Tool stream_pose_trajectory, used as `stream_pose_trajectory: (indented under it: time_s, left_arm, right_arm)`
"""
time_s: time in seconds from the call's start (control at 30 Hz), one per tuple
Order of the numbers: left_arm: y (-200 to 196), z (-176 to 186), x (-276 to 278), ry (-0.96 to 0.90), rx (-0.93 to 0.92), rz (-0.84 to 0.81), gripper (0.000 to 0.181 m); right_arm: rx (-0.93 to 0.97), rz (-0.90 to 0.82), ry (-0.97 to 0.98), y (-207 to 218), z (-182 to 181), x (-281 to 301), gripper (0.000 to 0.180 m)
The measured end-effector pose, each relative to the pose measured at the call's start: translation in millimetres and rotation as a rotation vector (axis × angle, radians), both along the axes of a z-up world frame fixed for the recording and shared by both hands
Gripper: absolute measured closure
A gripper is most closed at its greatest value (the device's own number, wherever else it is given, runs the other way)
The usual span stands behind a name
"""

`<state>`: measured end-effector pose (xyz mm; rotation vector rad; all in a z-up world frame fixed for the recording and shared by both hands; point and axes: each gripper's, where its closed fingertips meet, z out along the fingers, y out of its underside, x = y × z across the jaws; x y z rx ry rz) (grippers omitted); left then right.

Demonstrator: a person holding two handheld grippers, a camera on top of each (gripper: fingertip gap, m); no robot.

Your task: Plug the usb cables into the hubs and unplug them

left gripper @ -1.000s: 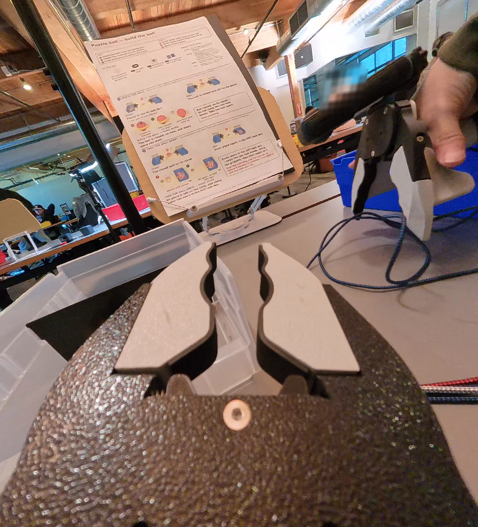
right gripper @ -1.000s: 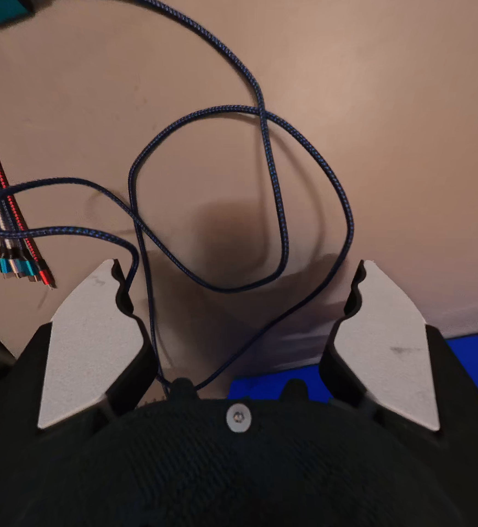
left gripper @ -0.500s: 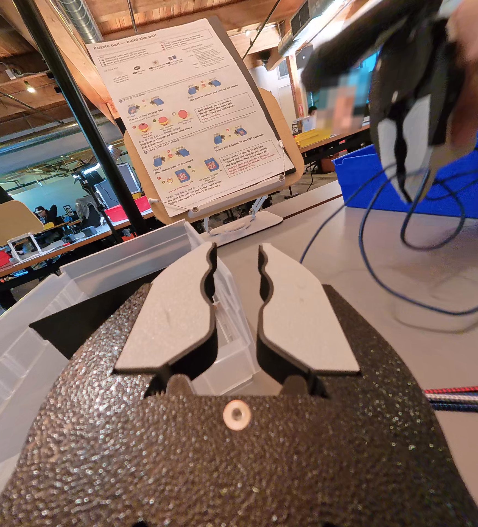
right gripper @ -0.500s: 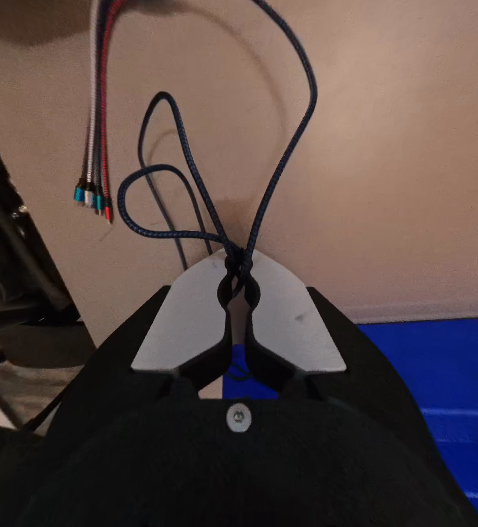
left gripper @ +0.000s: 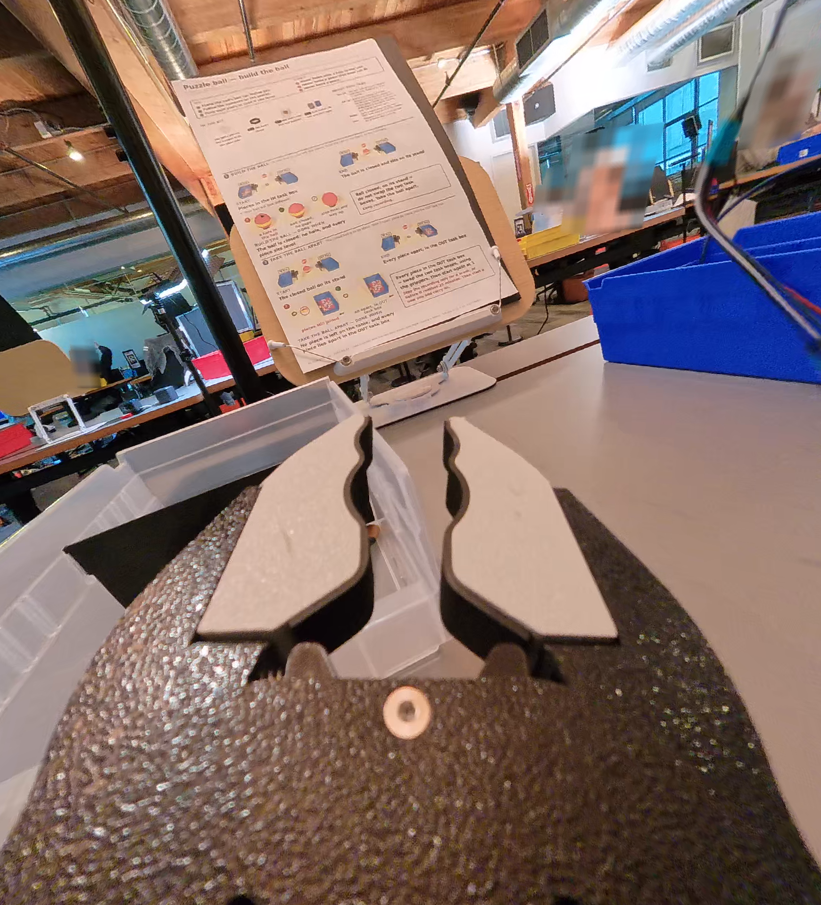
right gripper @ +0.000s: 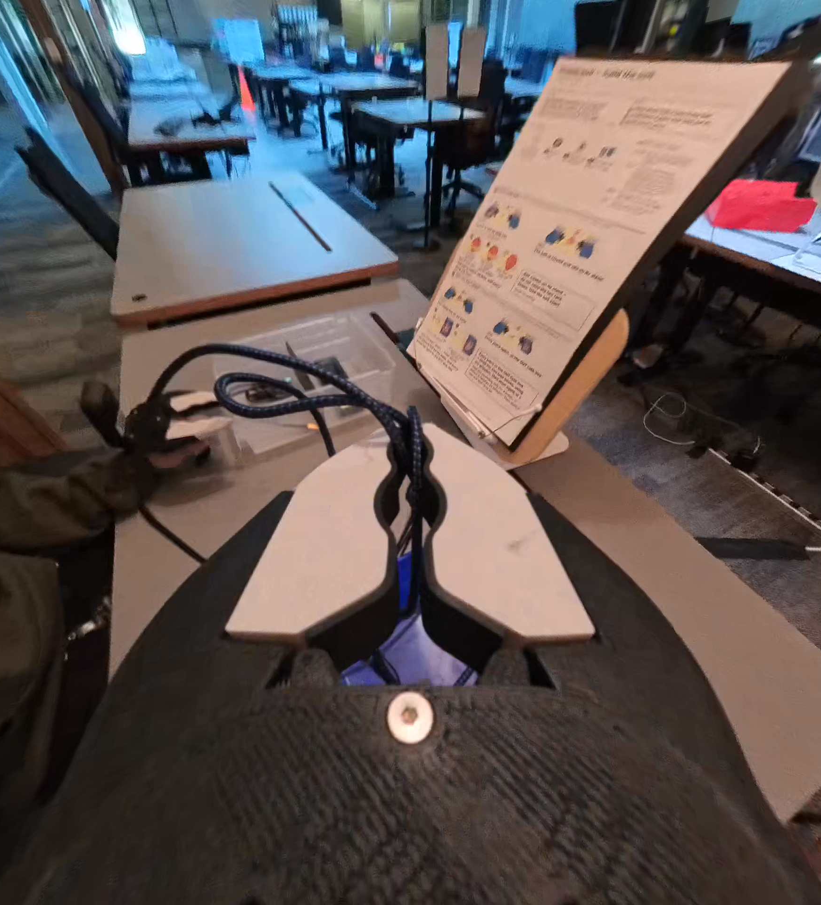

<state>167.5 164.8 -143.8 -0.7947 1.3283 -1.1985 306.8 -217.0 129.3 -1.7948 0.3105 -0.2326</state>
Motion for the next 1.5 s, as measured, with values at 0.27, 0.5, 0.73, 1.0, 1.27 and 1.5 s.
stream_pose_trajectory:
  time_s: [0.27,0.5,0.73,1.0,1.27,1.5]
  left_arm:
    - [-1.0,-2.2,2.4,0.012,0.021,0.013,0.155]
    - [-3.0,-3.6,4.1,0.010,0.058,0.025,0.155]
    - [-4.1,-4.0,4.0,0.009,0.067,0.024,0.155]
    - [-3.9,-3.6,3.0,0.003,0.068,0.020,0.155]
    - [-6.3,-4.7,3.2,0.002,0.090,0.020,0.155]
    - [-8.6,-5.7,3.4,0.000,0.110,0.020,0.155]
  right_arm:
    - [0.086,-0.124,-0.104,-35.7,28.0,16.8,0.177]
    - [-0.012,-0.175,-0.221,-13.7,72.3,19.5,0.176]
    - [-0.415,-0.400,-0.228,-28.6,16.1,60.0,0.176]
    - [-0.647,-0.612,-0.293,-11.2,-103.4,79.6,0.177]
    - [-1.044,-0.471,-0.105,8.4,-287.8,42.8,0.167]
    - [-1.084,-0.483,0.365,-43.9,-313.7,14.2,0.093]
